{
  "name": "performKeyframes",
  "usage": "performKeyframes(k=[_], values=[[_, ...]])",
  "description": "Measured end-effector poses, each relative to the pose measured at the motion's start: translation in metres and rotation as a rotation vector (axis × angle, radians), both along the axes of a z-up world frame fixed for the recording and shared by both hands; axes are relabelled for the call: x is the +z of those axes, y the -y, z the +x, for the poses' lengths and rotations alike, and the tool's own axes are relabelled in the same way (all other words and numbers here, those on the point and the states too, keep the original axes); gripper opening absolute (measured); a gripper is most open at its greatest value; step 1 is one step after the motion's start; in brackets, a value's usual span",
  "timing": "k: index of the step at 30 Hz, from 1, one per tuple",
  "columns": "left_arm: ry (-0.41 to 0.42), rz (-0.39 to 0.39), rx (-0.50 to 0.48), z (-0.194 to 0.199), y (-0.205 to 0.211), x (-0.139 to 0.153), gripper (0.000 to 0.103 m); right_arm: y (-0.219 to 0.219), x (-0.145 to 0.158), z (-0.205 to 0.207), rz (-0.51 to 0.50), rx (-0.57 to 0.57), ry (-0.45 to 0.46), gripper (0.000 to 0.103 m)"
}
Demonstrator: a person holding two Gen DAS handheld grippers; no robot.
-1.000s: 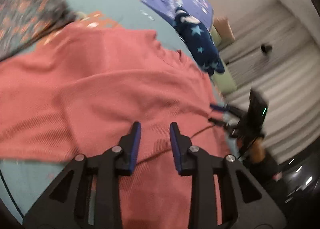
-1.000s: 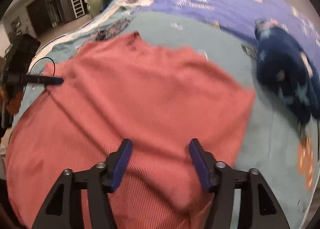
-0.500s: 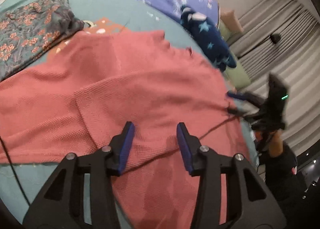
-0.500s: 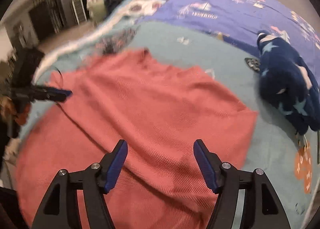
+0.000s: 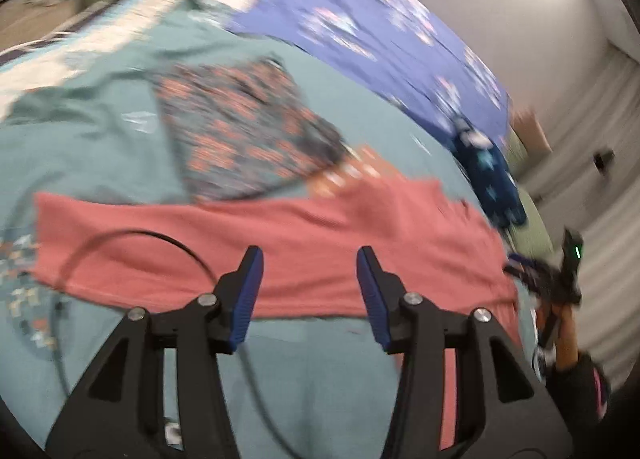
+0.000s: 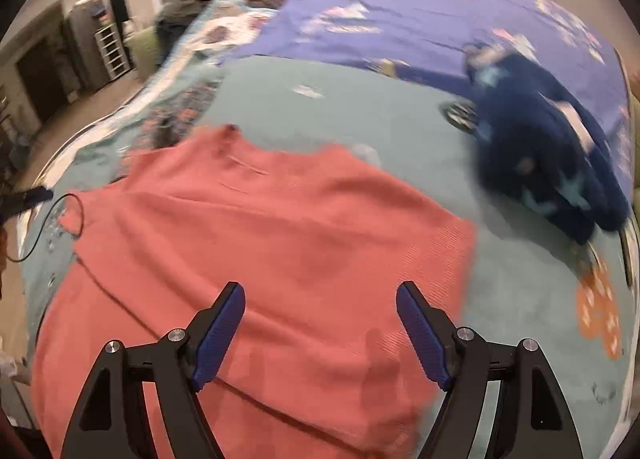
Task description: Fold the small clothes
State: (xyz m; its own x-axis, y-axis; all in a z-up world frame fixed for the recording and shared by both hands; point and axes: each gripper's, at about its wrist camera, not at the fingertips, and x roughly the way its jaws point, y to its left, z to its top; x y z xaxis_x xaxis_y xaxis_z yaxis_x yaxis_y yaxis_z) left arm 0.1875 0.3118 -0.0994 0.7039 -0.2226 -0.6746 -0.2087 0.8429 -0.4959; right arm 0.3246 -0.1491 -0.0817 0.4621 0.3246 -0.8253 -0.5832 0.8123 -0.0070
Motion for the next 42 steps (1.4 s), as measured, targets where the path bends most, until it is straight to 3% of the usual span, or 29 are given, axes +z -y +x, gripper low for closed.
performKeyframes(k=[5, 8, 11, 13, 14, 18, 23, 29, 32, 36, 39, 42], values=[[-0.015, 0.042, 0.228, -0.034, -0.062, 0.002, 0.057, -0.049, -0.041, -0.004, -0.185, 0.080, 0.008, 0.082], [0.033, 0.076, 0.347, -0.068, -0.098, 0.019, 0.057, -0.030, -0.034, 0.005, -0.103, 0.009, -0.041, 0.086], [0.043, 0.191, 0.432, -0.099, -0.126, 0.043, 0.057, -0.012, -0.021, 0.005, -0.097, -0.058, -0.016, 0.086], [0.049, 0.238, 0.475, -0.117, -0.141, 0.054, 0.061, -0.005, -0.008, -0.004, -0.080, -0.054, 0.001, 0.086], [0.043, 0.230, 0.480, -0.120, -0.148, 0.054, 0.069, -0.003, -0.002, -0.008, -0.074, -0.054, 0.013, 0.087], [-0.039, 0.124, 0.433, -0.112, -0.170, 0.021, 0.073, -0.011, 0.015, -0.017, -0.039, -0.016, 0.040, 0.087], [-0.141, -0.152, 0.299, -0.075, -0.168, -0.062, 0.072, -0.034, 0.020, -0.028, -0.019, 0.049, 0.036, 0.087], [-0.189, -0.296, 0.348, -0.062, -0.171, -0.121, 0.072, -0.060, 0.016, -0.054, -0.132, 0.141, 0.101, 0.087], [-0.164, -0.420, 0.389, -0.063, -0.177, -0.144, 0.061, -0.067, 0.017, -0.055, -0.133, 0.159, 0.096, 0.087], [-0.115, -0.513, 0.440, -0.062, -0.179, -0.163, 0.039, -0.074, 0.023, -0.059, -0.104, 0.180, 0.108, 0.087], [-0.094, -0.559, 0.469, -0.063, -0.179, -0.175, 0.015, -0.082, 0.023, -0.061, -0.085, 0.200, 0.104, 0.087], [-0.074, -0.559, 0.505, -0.072, -0.177, -0.178, 0.013, -0.102, 0.018, -0.059, -0.105, 0.232, 0.092, 0.087]])
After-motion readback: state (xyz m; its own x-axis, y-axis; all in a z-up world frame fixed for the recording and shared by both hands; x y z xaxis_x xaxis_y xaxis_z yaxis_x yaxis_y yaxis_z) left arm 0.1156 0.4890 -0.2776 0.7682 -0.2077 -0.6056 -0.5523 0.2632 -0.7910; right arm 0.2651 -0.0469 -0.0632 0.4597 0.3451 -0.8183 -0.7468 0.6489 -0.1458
